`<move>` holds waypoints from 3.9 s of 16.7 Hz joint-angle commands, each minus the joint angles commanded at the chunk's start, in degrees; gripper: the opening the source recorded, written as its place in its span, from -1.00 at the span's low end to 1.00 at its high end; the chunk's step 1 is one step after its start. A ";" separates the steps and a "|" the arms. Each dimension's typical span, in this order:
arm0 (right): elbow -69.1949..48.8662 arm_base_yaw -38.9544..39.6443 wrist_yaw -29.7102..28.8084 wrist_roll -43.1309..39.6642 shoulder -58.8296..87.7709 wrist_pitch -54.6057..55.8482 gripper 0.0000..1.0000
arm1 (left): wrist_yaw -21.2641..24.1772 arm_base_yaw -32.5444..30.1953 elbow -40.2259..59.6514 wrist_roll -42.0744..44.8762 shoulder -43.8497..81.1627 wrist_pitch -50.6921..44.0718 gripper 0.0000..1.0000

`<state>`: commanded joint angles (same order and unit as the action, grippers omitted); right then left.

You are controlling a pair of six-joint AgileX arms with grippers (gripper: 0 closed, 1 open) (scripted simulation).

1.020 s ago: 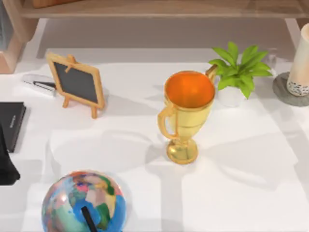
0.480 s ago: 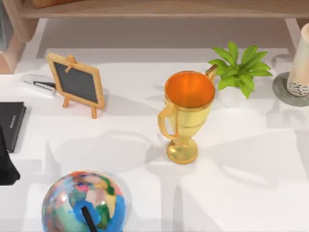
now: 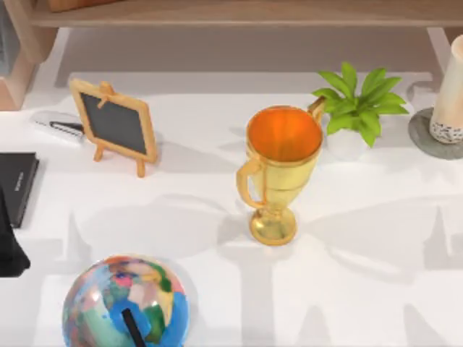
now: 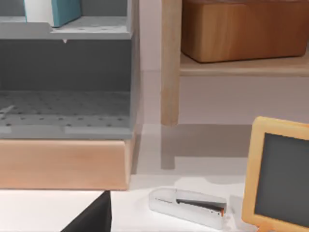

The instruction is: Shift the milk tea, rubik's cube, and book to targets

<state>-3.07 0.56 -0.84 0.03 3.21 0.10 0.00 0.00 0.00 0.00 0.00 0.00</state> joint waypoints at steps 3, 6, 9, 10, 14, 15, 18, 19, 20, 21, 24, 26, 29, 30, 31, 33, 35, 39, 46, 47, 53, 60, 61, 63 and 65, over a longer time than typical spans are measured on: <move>3.07 -0.56 0.84 -0.03 -3.22 -0.10 1.00 | 0.00 0.00 0.00 0.00 0.00 0.00 1.00; 3.07 -0.56 0.84 -0.03 -3.22 -0.10 1.00 | 0.00 0.00 0.00 0.00 0.00 0.00 1.00; 3.07 -0.56 0.84 -0.03 -3.22 -0.10 1.00 | 0.22 0.09 0.57 -0.01 0.57 0.27 1.00; 3.07 -0.56 0.84 -0.03 -3.22 -0.10 1.00 | 0.66 0.29 1.73 -0.02 1.74 0.82 1.00; 3.07 -0.56 0.84 -0.03 -3.22 -0.10 1.00 | 3.74 2.40 11.01 -0.08 12.57 4.94 1.00; 3.07 -0.56 0.84 -0.03 -3.22 -0.10 1.00 | 4.70 3.22 14.17 -0.09 16.77 6.28 1.00; 3.07 -0.56 0.84 -0.03 -3.22 -0.10 1.00 | 7.85 6.27 24.94 -0.11 32.15 10.83 1.00; 3.07 -0.56 0.84 -0.03 -3.22 -0.10 1.00 | 8.97 7.43 28.88 -0.11 37.95 12.48 1.00; 3.07 -0.56 0.84 -0.03 -3.22 -0.10 1.00 | 10.12 8.64 32.93 -0.11 43.98 14.17 1.00; 3.07 -0.56 0.84 -0.03 -3.22 -0.10 1.00 | 11.28 9.88 37.06 -0.11 50.15 15.89 1.00; 3.07 -0.56 0.84 -0.03 -3.22 -0.10 1.00 | 14.77 13.54 49.45 -0.12 68.93 21.06 1.00; 3.07 -0.56 0.84 -0.03 -3.22 -0.10 1.00 | 17.01 15.79 57.29 -0.14 80.92 24.34 1.00; 3.07 -0.56 0.84 -0.03 -3.22 -0.10 1.00 | 20.04 18.61 67.54 -0.17 96.66 28.67 1.00; 3.07 -0.56 0.84 -0.03 -3.22 -0.10 1.00 | 20.92 19.37 70.43 -0.18 101.03 29.91 1.00; 3.07 -0.56 0.84 -0.03 -3.22 -0.10 1.00 | 21.72 20.02 72.99 -0.19 104.84 31.01 1.00; 3.07 -0.56 0.84 -0.03 -3.22 -0.10 1.00 | 23.01 21.04 77.05 -0.21 110.65 32.77 1.00; 3.07 -0.56 0.84 -0.03 -3.22 -0.10 1.00 | 23.82 21.63 79.51 -0.22 114.02 33.85 1.00; 3.07 -0.56 0.84 -0.03 -3.22 -0.10 1.00 | 24.06 21.79 80.22 -0.22 114.97 34.16 1.00; 3.07 -0.56 0.84 -0.03 -3.22 -0.10 1.00 | 23.24 20.94 84.68 -0.25 117.92 32.69 1.00; 3.07 -0.56 0.84 -0.03 -3.22 -0.10 1.00 | 23.04 20.72 86.09 -0.27 118.86 32.23 1.00; 3.07 -0.56 0.84 -0.03 -3.22 -0.10 1.00 | 22.64 20.28 88.88 -0.28 120.70 31.28 1.00; 3.07 -0.56 0.84 -0.03 -3.22 -0.10 1.00 | 22.64 20.28 88.88 -0.28 120.70 31.28 -0.06; 3.07 -0.56 0.84 -0.03 -3.22 -0.10 1.00 | 22.64 20.28 88.88 -0.28 120.70 31.28 -0.21; 3.07 -0.56 0.84 -0.03 -3.22 -0.10 1.00 | 22.64 20.28 88.88 -0.28 120.70 31.28 -0.51; 3.07 -0.56 0.84 -0.03 -3.22 -0.10 1.00 | 22.64 20.28 88.88 -0.28 120.70 31.28 -0.81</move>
<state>0.00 0.00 0.00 0.00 0.00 0.00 22.64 20.28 88.88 -0.28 120.70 31.28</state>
